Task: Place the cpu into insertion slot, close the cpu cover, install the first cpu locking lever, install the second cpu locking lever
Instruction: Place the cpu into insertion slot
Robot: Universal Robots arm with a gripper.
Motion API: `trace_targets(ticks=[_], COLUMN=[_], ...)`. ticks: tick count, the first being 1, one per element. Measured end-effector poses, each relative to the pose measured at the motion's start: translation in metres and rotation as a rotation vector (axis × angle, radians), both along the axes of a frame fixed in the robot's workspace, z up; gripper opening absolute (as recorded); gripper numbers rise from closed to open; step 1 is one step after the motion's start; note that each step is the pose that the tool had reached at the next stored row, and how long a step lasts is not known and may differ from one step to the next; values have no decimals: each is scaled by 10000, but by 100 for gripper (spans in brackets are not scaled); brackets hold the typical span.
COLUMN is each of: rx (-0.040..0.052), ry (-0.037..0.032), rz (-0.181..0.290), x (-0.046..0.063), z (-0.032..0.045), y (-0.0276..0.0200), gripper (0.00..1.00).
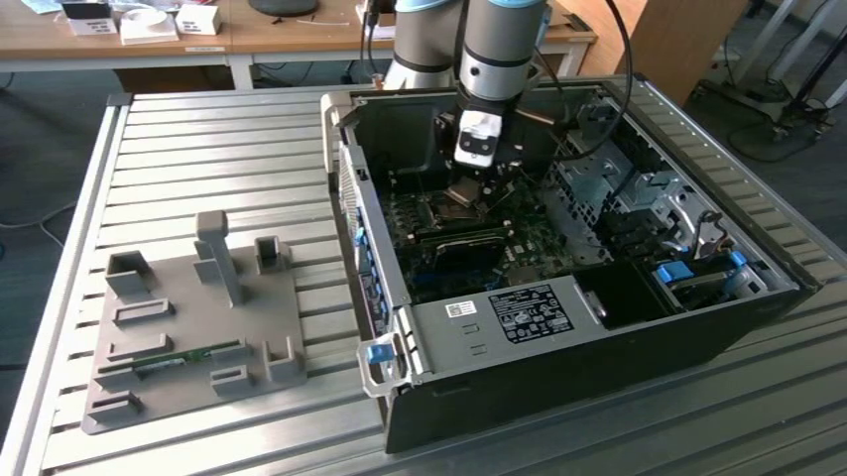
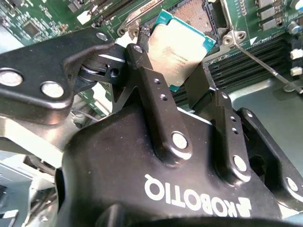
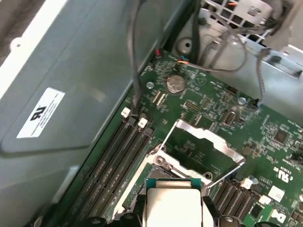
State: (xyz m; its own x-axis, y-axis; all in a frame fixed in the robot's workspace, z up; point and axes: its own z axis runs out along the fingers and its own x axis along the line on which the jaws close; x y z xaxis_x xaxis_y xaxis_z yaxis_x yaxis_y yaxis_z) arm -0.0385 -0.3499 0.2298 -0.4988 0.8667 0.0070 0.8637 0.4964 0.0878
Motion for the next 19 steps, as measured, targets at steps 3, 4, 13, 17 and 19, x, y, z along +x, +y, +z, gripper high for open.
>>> trace_targets(ticks=[3, 4, 13, 17, 19], rx=[0, -1, 0, 1, 0], ry=[1, 1, -1, 0, 0], rz=[-173, -173, -339, -1018, -1378], x=[0, 0, 0, 0, 0], z=[0, 0, -1, -3, -4], y=[0, 0, 0, 0, 0], gripper=[54, 54, 54, 54, 54])
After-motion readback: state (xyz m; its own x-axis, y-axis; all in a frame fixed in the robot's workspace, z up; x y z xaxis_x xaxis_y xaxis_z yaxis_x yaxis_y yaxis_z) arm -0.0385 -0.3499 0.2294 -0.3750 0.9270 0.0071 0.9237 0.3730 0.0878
